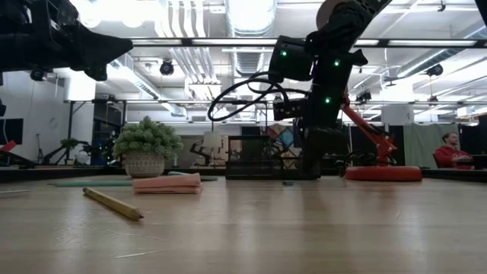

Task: Pick and place office supplies into organizer
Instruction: Put the top light blue binder clip into the desk organizer

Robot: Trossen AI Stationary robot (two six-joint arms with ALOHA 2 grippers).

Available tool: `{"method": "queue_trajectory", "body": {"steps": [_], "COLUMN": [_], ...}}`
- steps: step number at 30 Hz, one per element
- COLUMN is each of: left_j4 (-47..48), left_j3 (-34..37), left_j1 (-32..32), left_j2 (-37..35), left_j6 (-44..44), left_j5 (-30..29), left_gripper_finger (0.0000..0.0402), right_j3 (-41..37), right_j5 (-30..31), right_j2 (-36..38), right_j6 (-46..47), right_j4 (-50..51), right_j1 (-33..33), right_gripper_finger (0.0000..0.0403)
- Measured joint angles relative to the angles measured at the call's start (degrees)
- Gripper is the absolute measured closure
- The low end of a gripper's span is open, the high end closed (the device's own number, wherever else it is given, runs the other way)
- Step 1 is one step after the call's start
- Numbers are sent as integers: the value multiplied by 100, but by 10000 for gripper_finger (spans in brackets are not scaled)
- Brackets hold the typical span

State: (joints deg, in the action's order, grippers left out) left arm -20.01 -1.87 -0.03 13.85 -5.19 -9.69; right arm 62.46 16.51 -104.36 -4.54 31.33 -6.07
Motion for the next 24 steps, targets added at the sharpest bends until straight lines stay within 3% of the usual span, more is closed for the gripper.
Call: {"method": "queue_trajectory", "body": {"steps": [24], "left_j4": [-2], "left_j3": [0], "left_j1": [0], "left_j2": [0], "left_j6": [1], "left_j5": [1], "left_gripper_finger": [402], "right_j3": [115], "right_j5": [-24], "right_j2": [9], "right_j6": [2], "right_j4": [-39], "right_j1": [15], "right_gripper_finger": [394]}}
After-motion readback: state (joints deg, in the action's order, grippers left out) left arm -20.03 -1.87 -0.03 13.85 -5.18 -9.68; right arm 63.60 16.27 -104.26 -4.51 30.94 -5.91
